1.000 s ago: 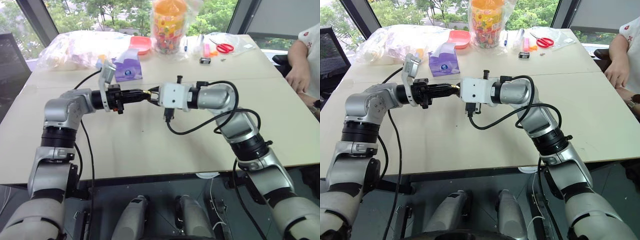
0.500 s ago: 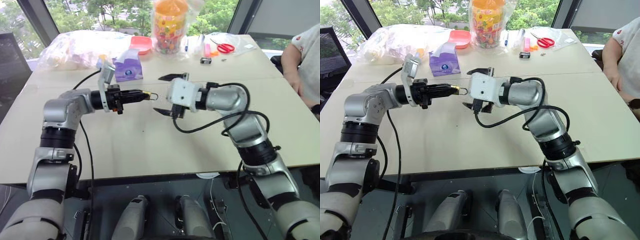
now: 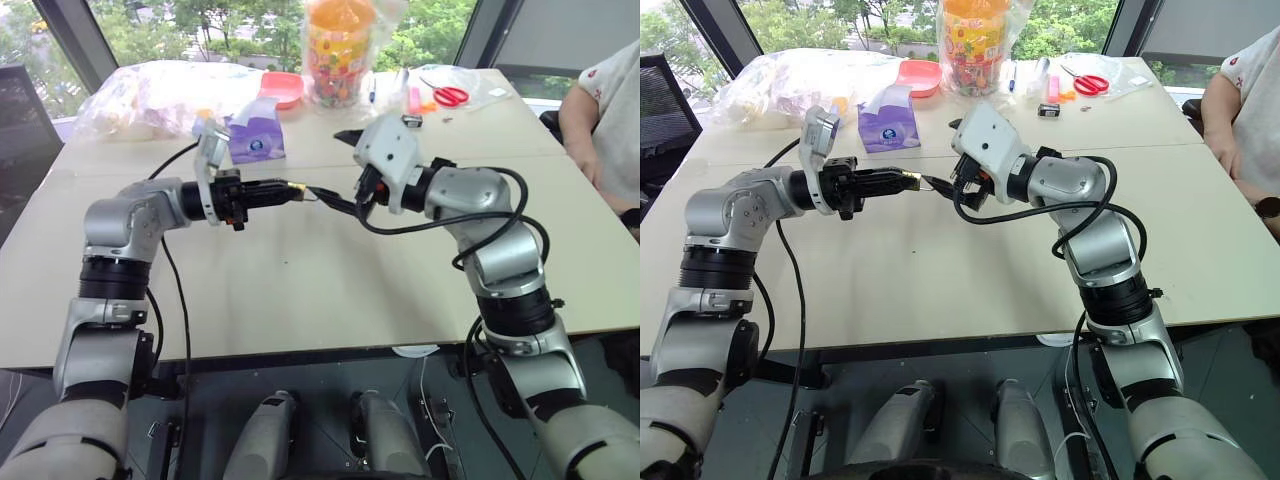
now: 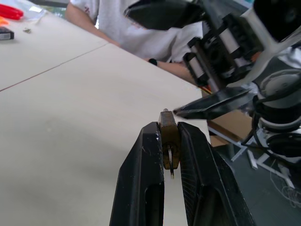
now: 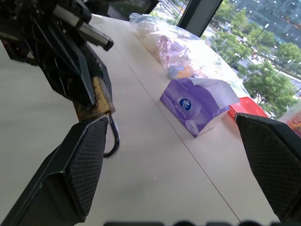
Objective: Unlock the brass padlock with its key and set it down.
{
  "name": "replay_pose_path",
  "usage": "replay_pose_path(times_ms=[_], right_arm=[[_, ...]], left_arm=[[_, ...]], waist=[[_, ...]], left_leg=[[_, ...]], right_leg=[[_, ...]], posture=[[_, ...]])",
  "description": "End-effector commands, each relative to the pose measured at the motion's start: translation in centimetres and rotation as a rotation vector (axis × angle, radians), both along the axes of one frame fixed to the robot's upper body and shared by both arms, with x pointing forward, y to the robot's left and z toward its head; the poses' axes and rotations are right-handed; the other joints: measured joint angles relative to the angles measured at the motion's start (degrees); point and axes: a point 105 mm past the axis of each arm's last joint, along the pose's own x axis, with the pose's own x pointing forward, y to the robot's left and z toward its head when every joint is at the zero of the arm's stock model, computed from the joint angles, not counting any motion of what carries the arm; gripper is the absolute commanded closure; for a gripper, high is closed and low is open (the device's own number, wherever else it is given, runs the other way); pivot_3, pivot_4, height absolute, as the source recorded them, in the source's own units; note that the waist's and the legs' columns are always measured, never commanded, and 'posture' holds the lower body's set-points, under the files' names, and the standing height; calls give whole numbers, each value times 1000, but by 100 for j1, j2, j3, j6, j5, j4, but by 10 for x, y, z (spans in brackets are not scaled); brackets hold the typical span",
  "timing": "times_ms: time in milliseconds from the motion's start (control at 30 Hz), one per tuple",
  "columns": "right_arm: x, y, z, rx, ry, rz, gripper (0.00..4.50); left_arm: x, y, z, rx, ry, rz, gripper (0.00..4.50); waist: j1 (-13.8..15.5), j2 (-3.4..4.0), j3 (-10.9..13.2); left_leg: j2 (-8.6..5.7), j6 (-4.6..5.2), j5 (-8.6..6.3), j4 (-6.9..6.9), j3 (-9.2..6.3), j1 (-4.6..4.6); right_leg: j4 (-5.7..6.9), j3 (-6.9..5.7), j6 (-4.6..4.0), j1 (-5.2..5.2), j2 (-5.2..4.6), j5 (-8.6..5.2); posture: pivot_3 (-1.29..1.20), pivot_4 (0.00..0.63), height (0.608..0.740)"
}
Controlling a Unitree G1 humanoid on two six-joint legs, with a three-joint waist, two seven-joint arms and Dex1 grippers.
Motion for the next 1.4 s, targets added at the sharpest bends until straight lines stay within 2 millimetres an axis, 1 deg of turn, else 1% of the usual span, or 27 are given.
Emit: replay_pose_path(times_ms=[33,200,267,433,533,600,667,767,833,867,1000,1067,1133,1200,1300,1367,1400], right_arm=[[0,2,3,-9,-29,3,57],[5,1,-6,-5,21,-4,57],[5,2,-7,33,64,3,57],[1,4,-7,82,138,34,57],[-5,4,-14,56,169,56,57],[-5,0,-12,61,167,38,57],[-2,-10,-13,30,148,-8,57],[-3,-35,-25,-104,116,-95,57],[-9,-50,-36,-195,120,-137,57],[-14,-55,-40,-222,129,-147,57],[-32,-68,-47,-271,157,-206,57],[-35,-71,-49,-286,157,-235,57],[-36,-73,-48,-282,157,-262,57],[-36,-74,-47,-269,157,-287,57],[-35,-75,-47,-249,159,-314,57],[-36,-76,-48,-242,161,-324,0],[-36,-76,-48,-239,162,-330,0]], left_arm=[[-10,4,17,-44,-59,-22,4500],[-14,7,17,-48,-56,-22,4500],[-15,8,17,-48,-56,-20,4500],[-16,9,17,-54,-57,-18,4500],[-13,8,17,-56,-65,-8,4500],[-11,6,15,-52,-64,-3,4500],[-8,5,12,-50,-58,3,4500],[6,-1,8,-69,-15,54,4500],[17,-8,-1,-71,26,93,4500],[23,-14,-10,-53,56,113,4500],[37,-48,-65,31,250,137,4500],[44,-62,-84,48,345,154,4500],[47,-75,-90,22,411,145,4500],[49,-85,-93,4,439,134,4500],[51,-95,-98,4,472,126,4500],[48,-99,-100,9,485,95,3469],[46,-100,-100,10,479,77,3179]], waist=[[-8,0,0],[-7,0,0],[-1,0,0],[-1,0,0],[6,0,0],[8,0,0],[11,0,0],[51,0,0],[113,-1,0],[124,-1,0],[153,-1,0],[152,-2,0],[135,-5,2],[145,-6,2],[158,-6,2],[151,-6,2],[149,-6,2]], left_leg=[[0,0,0,0,0,0],[1,0,0,0,0,0],[0,0,0,0,0,0],[0,0,0,0,0,0],[0,0,0,0,0,0],[0,1,0,0,0,0],[0,1,0,1,0,0],[-1,1,-1,2,0,-1],[-4,5,-3,4,-2,-2],[-3,9,-5,5,0,-2],[-4,18,-11,5,3,-3],[-4,23,-13,6,4,-7],[-4,29,-17,13,5,-17],[-3,31,-18,15,6,-23],[-4,31,-18,15,3,-26],[-5,36,-22,16,3,-28],[-5,39,-23,15,3,-28]], right_leg=[[0,0,0,0,0,0],[0,0,0,0,1,0],[0,0,-1,0,0,0],[-1,0,-1,0,0,0],[-1,0,-1,1,0,0],[-2,0,0,1,-1,0],[-2,0,0,1,-2,0],[-4,-3,0,4,-4,-1],[-12,-8,4,10,-6,-5],[-21,-9,13,12,-6,-13],[-32,-9,18,19,-10,-9],[-43,-10,18,21,-11,-7],[-51,-17,22,19,-10,-8],[-56,-27,24,17,-11,-7],[-57,-37,24,17,-15,-6],[-64,-39,24,19,-16,-5],[-66,-39,24,19,-16,-4]], posture=[[0,150,740],[0,150,740],[0,150,740],[0,150,740],[0,150,740],[0,150,740],[0,150,740],[0,150,740],[0,150,740],[0,150,740],[0,150,740],[0,150,740],[0,150,740],[0,150,740],[0,150,740],[0,150,740],[0,150,740]])
